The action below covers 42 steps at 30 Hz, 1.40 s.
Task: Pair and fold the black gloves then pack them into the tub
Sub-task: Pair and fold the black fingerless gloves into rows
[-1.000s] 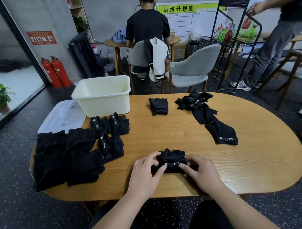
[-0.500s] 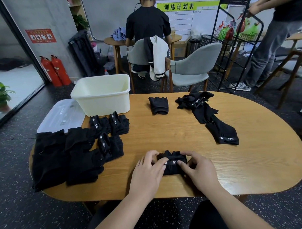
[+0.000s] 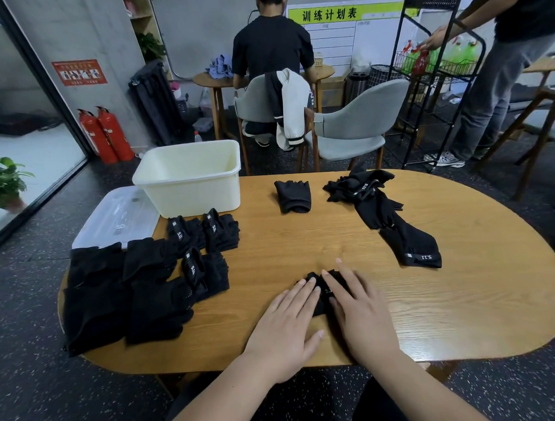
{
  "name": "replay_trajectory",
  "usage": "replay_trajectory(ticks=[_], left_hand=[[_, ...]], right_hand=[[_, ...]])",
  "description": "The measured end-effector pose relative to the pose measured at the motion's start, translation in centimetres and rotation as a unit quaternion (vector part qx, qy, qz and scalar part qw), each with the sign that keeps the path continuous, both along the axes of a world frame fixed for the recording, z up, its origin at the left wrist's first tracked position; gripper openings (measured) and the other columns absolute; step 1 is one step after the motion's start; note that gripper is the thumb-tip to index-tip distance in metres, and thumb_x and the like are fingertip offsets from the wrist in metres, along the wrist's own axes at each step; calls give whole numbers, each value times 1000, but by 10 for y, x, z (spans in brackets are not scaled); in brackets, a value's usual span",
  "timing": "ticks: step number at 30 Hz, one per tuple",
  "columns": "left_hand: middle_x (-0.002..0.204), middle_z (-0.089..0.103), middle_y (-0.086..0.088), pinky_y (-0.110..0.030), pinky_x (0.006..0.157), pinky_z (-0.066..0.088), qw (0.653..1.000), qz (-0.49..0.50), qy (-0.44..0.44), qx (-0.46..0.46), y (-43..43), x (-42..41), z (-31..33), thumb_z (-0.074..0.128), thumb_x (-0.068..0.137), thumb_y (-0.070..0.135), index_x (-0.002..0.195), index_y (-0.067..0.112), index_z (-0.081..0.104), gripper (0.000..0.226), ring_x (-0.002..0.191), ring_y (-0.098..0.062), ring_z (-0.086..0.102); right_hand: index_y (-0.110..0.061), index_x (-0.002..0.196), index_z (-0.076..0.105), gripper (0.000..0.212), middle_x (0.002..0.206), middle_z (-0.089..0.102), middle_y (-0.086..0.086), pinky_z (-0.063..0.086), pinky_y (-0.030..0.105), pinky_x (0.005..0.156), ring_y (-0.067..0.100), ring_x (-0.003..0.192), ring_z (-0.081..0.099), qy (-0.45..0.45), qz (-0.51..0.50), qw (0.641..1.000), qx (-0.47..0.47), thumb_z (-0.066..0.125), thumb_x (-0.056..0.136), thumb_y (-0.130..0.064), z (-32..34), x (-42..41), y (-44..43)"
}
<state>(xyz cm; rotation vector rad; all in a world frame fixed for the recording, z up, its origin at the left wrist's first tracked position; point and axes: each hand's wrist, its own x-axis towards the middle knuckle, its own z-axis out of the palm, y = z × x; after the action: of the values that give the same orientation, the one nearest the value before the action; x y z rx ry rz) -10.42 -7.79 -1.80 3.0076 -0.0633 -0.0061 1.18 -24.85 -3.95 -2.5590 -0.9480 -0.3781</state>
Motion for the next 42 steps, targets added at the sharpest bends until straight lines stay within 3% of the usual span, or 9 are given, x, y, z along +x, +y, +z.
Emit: replay_trajectory(ticks=[7, 10, 21, 24, 28, 32, 35, 38, 42], left_hand=[[170, -36, 7, -39, 129, -16, 1000, -5, -4, 11, -1, 0, 7, 17, 111, 64, 168, 25, -14, 76, 155, -11, -36], [175, -22, 6, -42, 129, -11, 999, -1, -36, 35, 0, -1, 2, 18, 111, 63, 170, 23, 1, 73, 159, -15, -28], [173, -26, 12, -43, 132, -4, 999, 19, 39, 5, 1, 3, 7, 18, 111, 61, 169, 26, -5, 72, 156, -10, -32], [175, -17, 11, -43, 133, -3, 999, 29, 29, -1, 0, -3, 11, 22, 112, 57, 170, 25, 5, 68, 158, -11, -27], [173, 8, 2, -45, 132, 7, 999, 46, -4, 27, 10, -13, 24, 28, 112, 53, 166, 23, 26, 62, 160, -22, -6], [162, 26, -1, -47, 132, 9, 997, 37, -6, 72, 28, -21, 30, 27, 112, 51, 165, 21, 28, 61, 153, -27, 15], [165, 25, 0, -47, 133, 5, 995, 15, -10, 95, 41, -28, 29, 27, 112, 49, 166, 19, 25, 63, 155, -25, 18], [172, 17, 2, -47, 132, 0, 995, 16, -5, 101, 50, -31, 28, 25, 112, 50, 168, 19, 18, 64, 160, -22, 8], [177, 1, 7, -42, 131, -10, 996, 53, -12, 74, 58, -37, 34, 24, 113, 51, 169, 25, 14, 63, 162, -18, -9]], right_hand=[[-41, 166, 11, 57, 174, 0, -19, 27, 43, 126, 18, 162, 2, 82, 3, 992, -95, 14, 110, -51, -4, 8, 5], [-41, 166, 16, 62, 174, 7, -18, 31, 44, 125, 20, 162, 7, 81, -4, 993, -91, 10, 106, -56, -4, 8, 7], [-40, 166, 17, 71, 174, 15, -14, 27, 41, 126, 23, 162, 7, 115, -2, 986, -122, -1, 100, -59, 8, 6, 9], [-40, 166, 18, 63, 172, 21, -13, 24, 39, 127, 20, 161, 11, 125, 21, 983, -130, 13, 105, -56, 14, 3, 6], [-44, 162, 28, 56, 158, 43, -13, 36, 37, 120, 16, 152, 26, 100, 60, 984, -131, 30, 107, -53, 22, 2, 2], [-49, 159, 34, 53, 153, 43, -14, 43, 32, 113, 15, 145, 35, 80, 92, 985, -125, 44, 107, -53, 34, -3, 4], [-50, 158, 36, 51, 171, 17, -19, 40, 33, 117, 7, 155, 20, 67, 132, 981, -122, 49, 108, -45, 37, -4, 10], [-47, 151, 50, 42, 168, 30, -20, 43, 36, 119, 8, 156, 25, 65, 172, 976, -117, 50, 109, -41, 34, -4, 16], [-46, 160, 35, 49, 171, 20, -21, 30, 29, 124, 9, 158, 19, 98, 160, 973, -137, 33, 111, -52, 32, -11, 26]])
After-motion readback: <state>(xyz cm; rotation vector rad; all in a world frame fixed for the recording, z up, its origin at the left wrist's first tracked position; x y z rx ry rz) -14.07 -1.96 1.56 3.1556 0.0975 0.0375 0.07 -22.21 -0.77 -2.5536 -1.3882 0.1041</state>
